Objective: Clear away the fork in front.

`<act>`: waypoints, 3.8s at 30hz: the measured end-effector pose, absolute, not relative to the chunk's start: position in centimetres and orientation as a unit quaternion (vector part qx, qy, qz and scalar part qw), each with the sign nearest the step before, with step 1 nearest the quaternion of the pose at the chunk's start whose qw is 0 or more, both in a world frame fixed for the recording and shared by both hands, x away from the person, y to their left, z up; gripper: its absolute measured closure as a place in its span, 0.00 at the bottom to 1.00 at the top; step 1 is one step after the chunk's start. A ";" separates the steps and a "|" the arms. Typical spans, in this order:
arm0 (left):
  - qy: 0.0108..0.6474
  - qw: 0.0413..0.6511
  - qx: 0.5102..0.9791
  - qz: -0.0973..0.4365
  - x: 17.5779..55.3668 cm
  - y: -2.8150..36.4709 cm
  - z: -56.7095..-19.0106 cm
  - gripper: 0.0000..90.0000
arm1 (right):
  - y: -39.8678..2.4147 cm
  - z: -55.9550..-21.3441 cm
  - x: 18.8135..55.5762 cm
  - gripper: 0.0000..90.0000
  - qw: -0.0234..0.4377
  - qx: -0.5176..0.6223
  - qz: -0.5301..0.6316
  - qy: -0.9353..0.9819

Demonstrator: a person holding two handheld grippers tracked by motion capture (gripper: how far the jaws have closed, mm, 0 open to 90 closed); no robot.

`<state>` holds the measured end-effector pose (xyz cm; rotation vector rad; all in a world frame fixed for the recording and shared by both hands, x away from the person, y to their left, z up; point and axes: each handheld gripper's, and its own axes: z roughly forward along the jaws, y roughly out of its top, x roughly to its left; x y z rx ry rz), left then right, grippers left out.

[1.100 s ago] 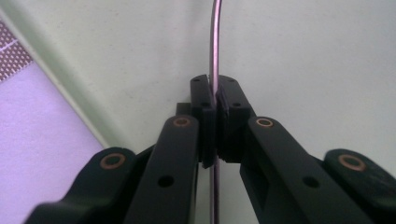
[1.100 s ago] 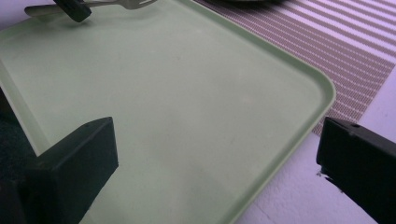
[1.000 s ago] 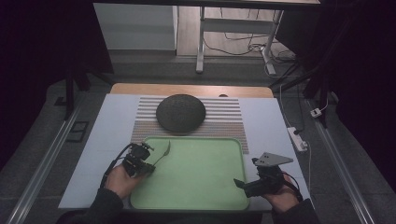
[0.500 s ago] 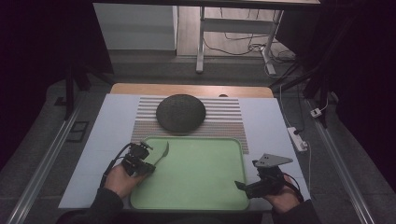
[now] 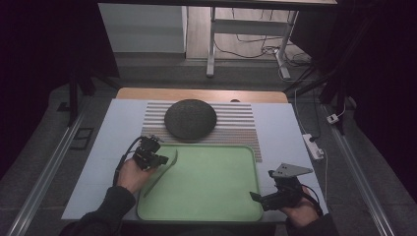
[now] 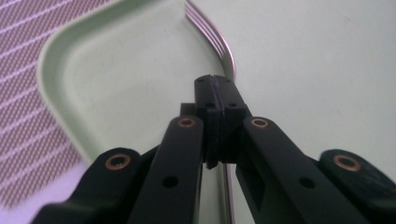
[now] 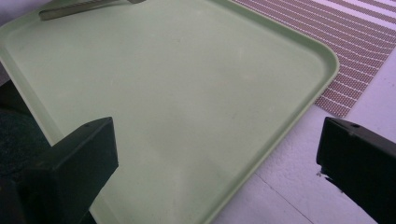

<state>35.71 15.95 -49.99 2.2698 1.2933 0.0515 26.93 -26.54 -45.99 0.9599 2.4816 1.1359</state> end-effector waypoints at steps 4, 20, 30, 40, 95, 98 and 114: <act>0.463 0.264 0.846 0.020 36.4 14.8 -50.4 0.99 | -26.5 -46.0 27.0 0.00 0.121 0.328 0.387 0.853; 0.400 0.266 0.877 0.013 35.7 10.4 -50.8 0.99 | -26.5 -46.1 27.1 0.00 0.114 0.328 0.384 0.855; 0.403 0.266 0.875 0.024 36.1 10.1 -51.6 0.99 | -26.5 -46.1 27.2 0.00 0.108 0.327 0.381 0.858; 0.452 0.254 0.854 0.037 37.0 13.0 -51.6 0.99 | -26.5 -46.2 27.3 0.00 0.102 0.327 0.383 0.858; 0.388 0.369 0.843 0.054 30.3 19.5 -46.6 0.05 | -26.8 -46.2 27.7 0.00 0.076 0.336 0.390 0.854; 0.391 0.379 0.837 0.052 29.2 20.4 -46.5 0.03 | -26.8 -46.3 27.7 0.00 0.076 0.337 0.389 0.854; 0.427 0.422 0.797 0.062 23.1 25.4 -46.5 0.00 | -26.8 -46.3 27.8 0.00 0.076 0.344 0.389 0.851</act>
